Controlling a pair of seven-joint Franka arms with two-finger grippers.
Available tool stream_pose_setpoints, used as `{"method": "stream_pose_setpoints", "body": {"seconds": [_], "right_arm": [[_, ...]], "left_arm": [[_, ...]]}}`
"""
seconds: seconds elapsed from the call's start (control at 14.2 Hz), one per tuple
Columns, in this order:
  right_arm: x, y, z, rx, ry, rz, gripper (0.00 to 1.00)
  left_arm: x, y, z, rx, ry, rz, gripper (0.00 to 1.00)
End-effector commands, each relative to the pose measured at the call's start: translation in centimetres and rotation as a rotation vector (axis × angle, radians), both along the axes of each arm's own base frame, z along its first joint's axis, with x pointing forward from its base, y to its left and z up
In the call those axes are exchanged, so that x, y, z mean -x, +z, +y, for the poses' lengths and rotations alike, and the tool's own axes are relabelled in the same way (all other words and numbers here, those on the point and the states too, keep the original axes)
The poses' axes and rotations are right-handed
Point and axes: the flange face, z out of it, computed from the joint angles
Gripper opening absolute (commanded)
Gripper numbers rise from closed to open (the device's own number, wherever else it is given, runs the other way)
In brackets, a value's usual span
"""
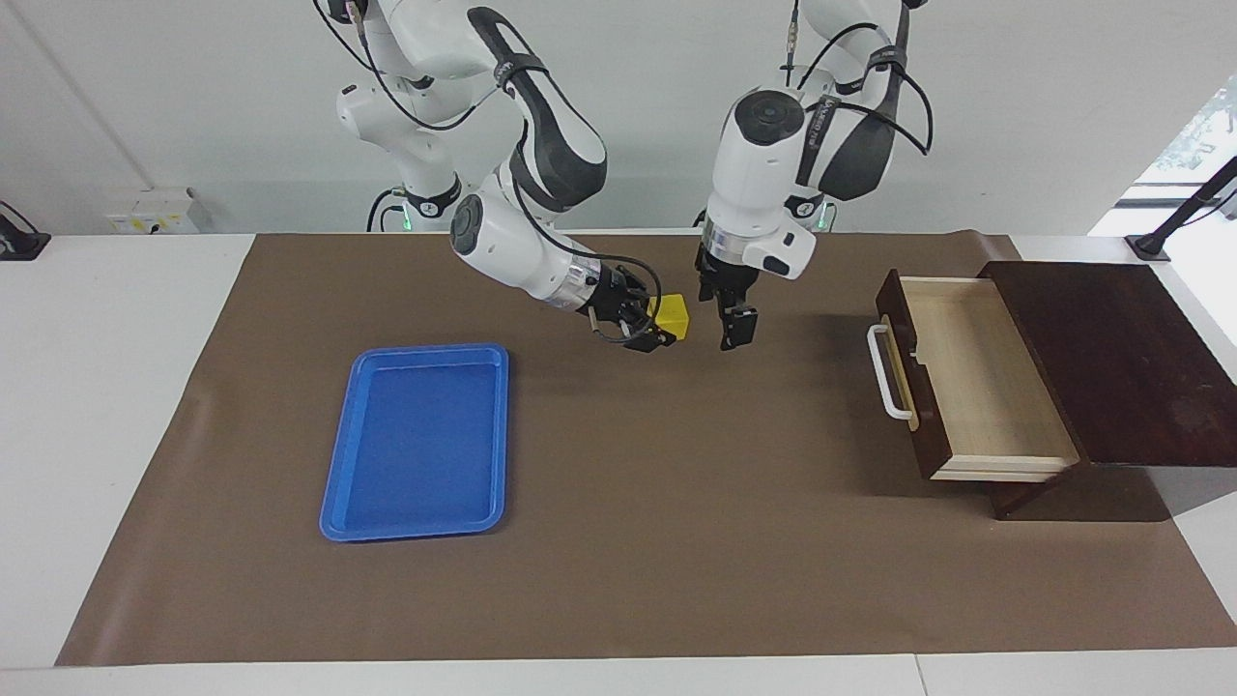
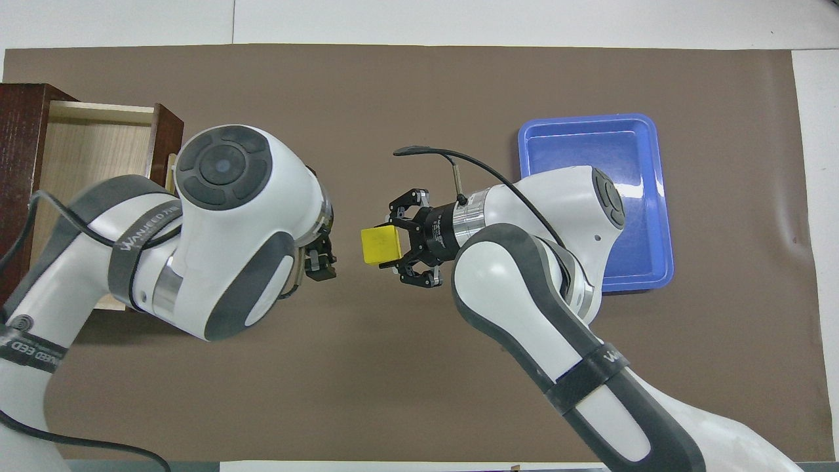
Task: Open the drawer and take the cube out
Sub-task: 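Carry the cube with the right gripper while the left gripper pushes drawer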
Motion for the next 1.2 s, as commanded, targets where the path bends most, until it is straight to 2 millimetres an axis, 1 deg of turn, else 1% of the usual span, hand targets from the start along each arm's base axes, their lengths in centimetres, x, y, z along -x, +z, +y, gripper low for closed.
{"method": "stream_pose_setpoints", "body": {"seconds": [0.0, 0.14, 0.28, 0.35, 0.42, 0.49, 0.56, 0.63, 0.78, 0.85, 0.92, 0.99, 1.06, 1.13], "right_arm": [[-2.2, 0.8, -2.7, -0.026, -0.055, -0.007, 0.0], [-4.3, 1.5, -6.0, -0.032, -0.079, -0.001, 0.0], [-6.5, 1.8, -10.2, -0.018, -0.102, -0.001, 0.0], [-7.1, 1.9, -11.7, 0.01, -0.106, -0.015, 0.0], [-7.5, 1.7, -12.9, 0.028, -0.114, -0.019, 0.0], [-8.0, 0.7, -14.2, 0.04, -0.124, -0.012, 0.0], [-8.5, 0.4, -15.7, 0.054, -0.133, -0.007, 0.0], [-8.6, -0.8, -16.8, 0.073, -0.111, 0.011, 0.0], [-9.4, -2.3, -19.8, 0.08, -0.085, 0.003, 0.0], [-9.6, -3.1, -20.7, 0.089, -0.064, 0.005, 0.0], [-9.8, -3.9, -22.1, 0.103, -0.061, 0.005, 0.0], [-10.1, -4.8, -24.2, 0.114, -0.068, 0.003, 0.0], [-10.2, -5.5, -25.7, 0.119, -0.076, 0.006, 0.0], [-10.2, -6.5, -27.3, 0.119, -0.082, 0.01, 0.0]], "left_arm": [[-1.5, -1.4, 7.8, -0.009, -0.075, 0.032, 1.0], [-3.0, -1.7, 11.3, -0.025, -0.117, 0.011, 1.0], [-4.0, -2.8, 14.7, -0.072, -0.167, -0.021, 1.0], [-4.5, -3.3, 16.4, -0.071, -0.186, -0.031, 1.0], [-4.8, -3.7, 18.3, -0.076, -0.204, -0.03, 1.0], [-5.4, -3.9, 20.5, -0.084, -0.211, -0.031, 1.0], [-6.0, -3.9, 22.8, -0.085, -0.206, -0.052, 1.0], [-6.4, -3.8, 24.4, -0.086, -0.215, -0.067, 1.0], [-6.5, -3.8, 26.0, -0.094, -0.247, -0.065, 1.0], [-6.5, -3.8, 26.3, -0.098, -0.249, -0.066, 1.0], [-6.6, -3.7, 26.9, -0.112, -0.256, -0.066, 1.0], [-6.6, -3.8, 28.2, -0.118, -0.244, -0.062, 1.0], [-6.7, -3.7, 29.2, -0.119, -0.244, -0.065, 1.0], [-6.7, -3.7, 30.5, -0.121, -0.249, -0.064, 1.0]]}}
